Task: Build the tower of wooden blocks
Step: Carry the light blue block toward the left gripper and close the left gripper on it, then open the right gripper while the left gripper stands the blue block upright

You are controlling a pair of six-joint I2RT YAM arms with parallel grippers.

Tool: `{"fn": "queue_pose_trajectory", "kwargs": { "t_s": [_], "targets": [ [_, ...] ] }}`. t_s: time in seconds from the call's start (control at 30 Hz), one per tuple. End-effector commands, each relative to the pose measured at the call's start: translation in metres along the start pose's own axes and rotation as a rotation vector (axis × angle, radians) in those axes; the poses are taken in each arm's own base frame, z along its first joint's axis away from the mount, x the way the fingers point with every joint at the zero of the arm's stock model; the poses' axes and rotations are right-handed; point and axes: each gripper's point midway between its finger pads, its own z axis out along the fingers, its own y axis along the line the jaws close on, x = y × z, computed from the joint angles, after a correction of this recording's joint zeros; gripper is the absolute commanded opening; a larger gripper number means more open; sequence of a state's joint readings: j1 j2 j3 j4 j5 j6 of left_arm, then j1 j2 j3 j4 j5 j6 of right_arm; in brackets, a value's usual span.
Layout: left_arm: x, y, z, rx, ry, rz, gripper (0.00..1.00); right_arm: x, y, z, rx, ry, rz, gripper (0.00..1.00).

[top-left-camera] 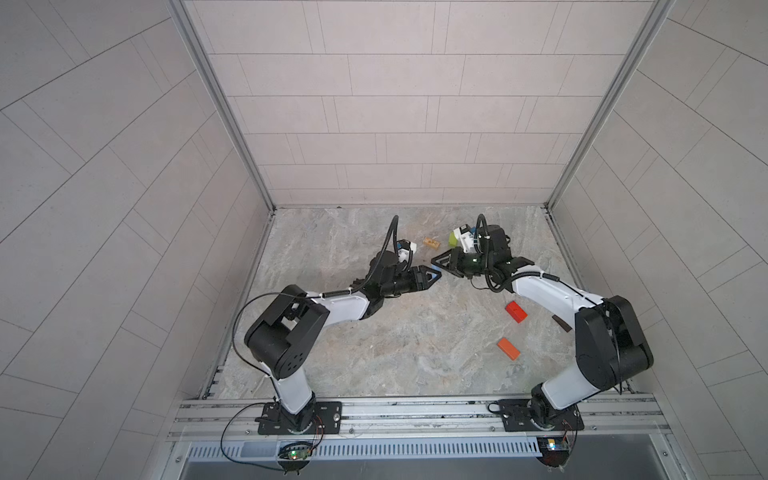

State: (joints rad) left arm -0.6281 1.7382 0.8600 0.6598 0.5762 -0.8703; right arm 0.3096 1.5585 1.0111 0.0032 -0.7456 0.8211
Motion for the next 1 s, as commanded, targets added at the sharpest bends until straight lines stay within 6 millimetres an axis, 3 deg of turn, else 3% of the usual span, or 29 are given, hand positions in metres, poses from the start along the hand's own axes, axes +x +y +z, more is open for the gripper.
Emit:
{"fn": "queue_pose_trajectory", "kwargs": {
  "t_s": [0.0, 0.3, 0.6, 0.8, 0.97],
  "targets": [
    [-0.024, -0.017, 0.002, 0.062, -0.059, 0.026, 0.52, 0.000, 0.013, -0.001, -0.040, -0.002, -0.008, 0.02],
    [-0.022, -0.011, 0.004, 0.055, -0.064, 0.035, 0.32, 0.002, 0.014, 0.001, -0.042, 0.006, -0.014, 0.00],
    [-0.020, -0.007, -0.003, 0.013, -0.064, 0.042, 0.11, 0.003, 0.012, 0.001, -0.032, 0.009, -0.016, 0.14],
    [-0.015, 0.001, -0.013, -0.072, -0.043, 0.051, 0.08, -0.002, 0.012, -0.002, -0.024, -0.006, -0.047, 0.42],
    [-0.004, 0.035, -0.035, -0.309, 0.003, 0.089, 0.07, -0.011, -0.004, -0.009, -0.044, -0.060, 0.003, 0.70]
  ]
}}
